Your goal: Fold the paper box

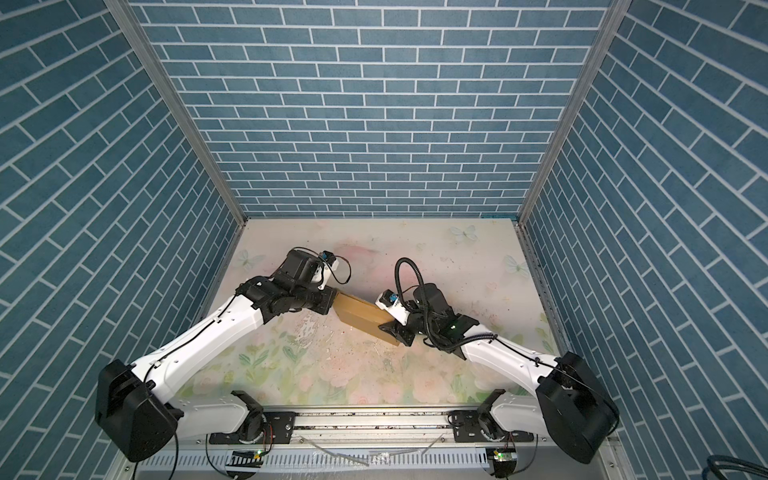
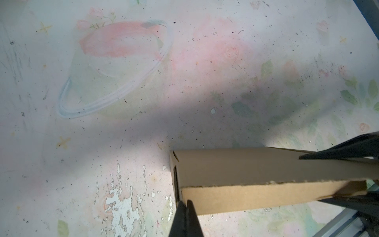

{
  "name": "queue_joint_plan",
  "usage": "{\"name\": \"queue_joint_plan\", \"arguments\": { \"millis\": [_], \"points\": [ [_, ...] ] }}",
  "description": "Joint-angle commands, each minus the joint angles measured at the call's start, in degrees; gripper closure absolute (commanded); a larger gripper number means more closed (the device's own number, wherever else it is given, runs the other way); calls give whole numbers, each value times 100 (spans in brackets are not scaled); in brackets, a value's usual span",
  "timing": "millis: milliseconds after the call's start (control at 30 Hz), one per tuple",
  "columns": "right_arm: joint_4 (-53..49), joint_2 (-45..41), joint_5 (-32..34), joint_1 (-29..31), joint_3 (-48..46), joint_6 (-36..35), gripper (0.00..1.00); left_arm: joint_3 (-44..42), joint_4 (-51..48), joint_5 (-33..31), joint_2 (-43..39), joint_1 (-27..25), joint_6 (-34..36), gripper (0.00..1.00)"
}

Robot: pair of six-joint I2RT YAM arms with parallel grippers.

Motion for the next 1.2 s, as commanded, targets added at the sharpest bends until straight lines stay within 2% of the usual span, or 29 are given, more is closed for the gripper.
{"name": "queue_joint_plan", "arguments": {
  "millis": [0,300,867,1167],
  "points": [
    [354,26,-186,11,-28,-57,77,-155,130,244,97,-52,-52,100],
    [253,-110,-61,-59,-88,-40,72,-258,316,251,271,-55,-39,100],
    [137,-261,-109,-129,-37,-77,51,-140,278,-6,479,-96,-107,100],
    [6,-437,-52,-139,41,-129,46,-45,217,-79,556,-97,-110,100]
  ]
}}
